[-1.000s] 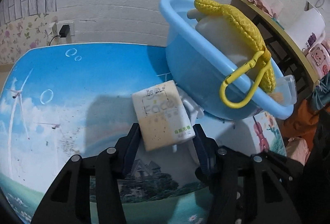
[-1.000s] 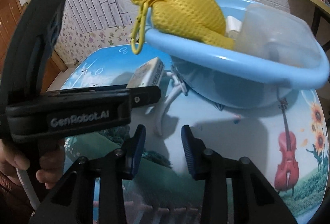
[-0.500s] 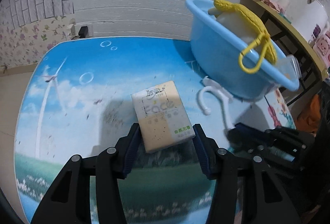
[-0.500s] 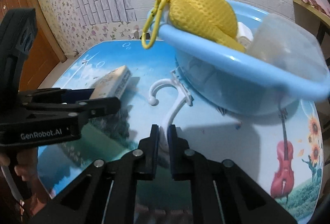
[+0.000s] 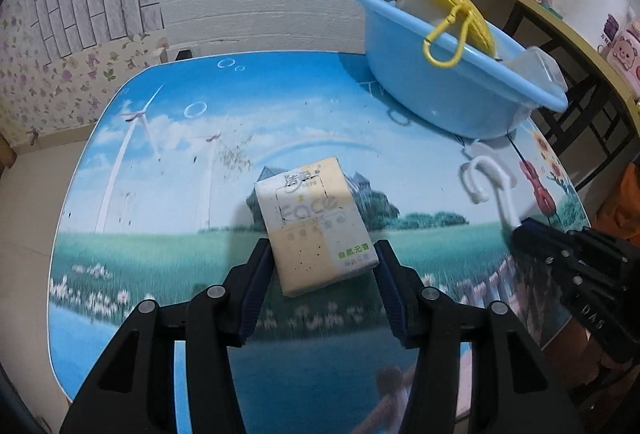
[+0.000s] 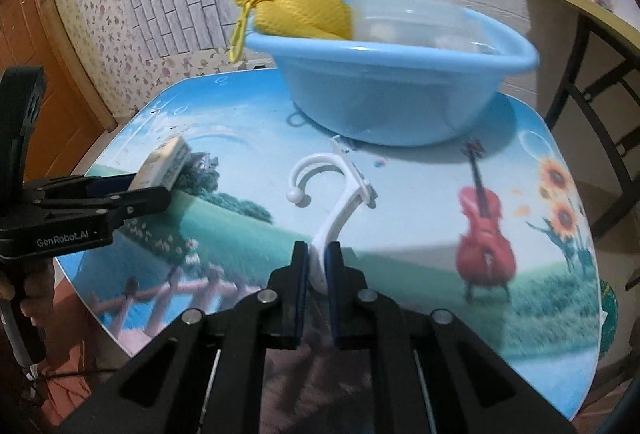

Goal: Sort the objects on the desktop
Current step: 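Grasp the tissue pack with the left gripper while the right gripper grasps the white hanger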

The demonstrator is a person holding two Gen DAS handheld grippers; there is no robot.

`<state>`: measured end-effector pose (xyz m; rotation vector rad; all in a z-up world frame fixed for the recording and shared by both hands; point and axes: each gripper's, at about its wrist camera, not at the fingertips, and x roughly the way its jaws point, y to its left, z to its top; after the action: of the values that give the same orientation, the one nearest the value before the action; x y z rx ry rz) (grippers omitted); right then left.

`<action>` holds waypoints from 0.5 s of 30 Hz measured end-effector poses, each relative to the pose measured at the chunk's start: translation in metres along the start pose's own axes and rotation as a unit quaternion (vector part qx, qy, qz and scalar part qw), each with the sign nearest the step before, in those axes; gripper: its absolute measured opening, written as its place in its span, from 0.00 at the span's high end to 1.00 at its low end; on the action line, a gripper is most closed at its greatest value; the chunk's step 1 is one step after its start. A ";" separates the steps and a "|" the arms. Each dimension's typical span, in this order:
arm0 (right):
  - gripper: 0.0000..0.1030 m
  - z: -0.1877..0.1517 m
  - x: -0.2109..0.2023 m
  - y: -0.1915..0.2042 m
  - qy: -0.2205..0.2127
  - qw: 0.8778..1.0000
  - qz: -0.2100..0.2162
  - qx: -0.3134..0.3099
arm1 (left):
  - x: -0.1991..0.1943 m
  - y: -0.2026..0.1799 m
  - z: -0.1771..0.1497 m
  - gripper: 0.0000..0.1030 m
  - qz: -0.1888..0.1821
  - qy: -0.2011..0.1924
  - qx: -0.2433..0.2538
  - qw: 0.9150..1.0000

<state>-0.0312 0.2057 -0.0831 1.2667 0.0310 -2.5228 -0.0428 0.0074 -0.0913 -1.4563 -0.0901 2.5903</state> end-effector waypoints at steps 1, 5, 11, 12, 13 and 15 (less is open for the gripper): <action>0.91 -0.003 -0.004 -0.003 -0.003 1.000 -0.002 0.003 | -0.002 -0.002 -0.003 0.51 0.004 0.001 0.004 1.000; 0.91 -0.008 -0.013 -0.012 -0.018 1.000 -0.018 0.014 | -0.006 -0.010 -0.012 0.51 0.012 0.003 0.018 1.000; 0.91 -0.014 -0.020 -0.030 -0.023 0.998 -0.038 0.038 | -0.010 -0.016 -0.019 0.51 0.021 0.007 0.026 0.999; 0.91 -0.015 -0.021 -0.033 -0.023 0.998 -0.044 0.044 | -0.011 -0.016 -0.020 0.51 0.021 0.007 0.025 0.999; 0.91 -0.017 -0.023 -0.037 -0.023 0.997 -0.047 0.048 | -0.011 -0.017 -0.021 0.51 0.021 0.008 0.025 0.999; 0.91 -0.017 -0.024 -0.044 -0.021 0.997 -0.053 0.056 | -0.011 -0.017 -0.023 0.51 0.025 0.010 0.028 0.999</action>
<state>-0.0169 0.2573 -0.0798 1.2837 -0.0540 -2.6749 -0.0157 0.0216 -0.0911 -1.4827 0.0219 2.5958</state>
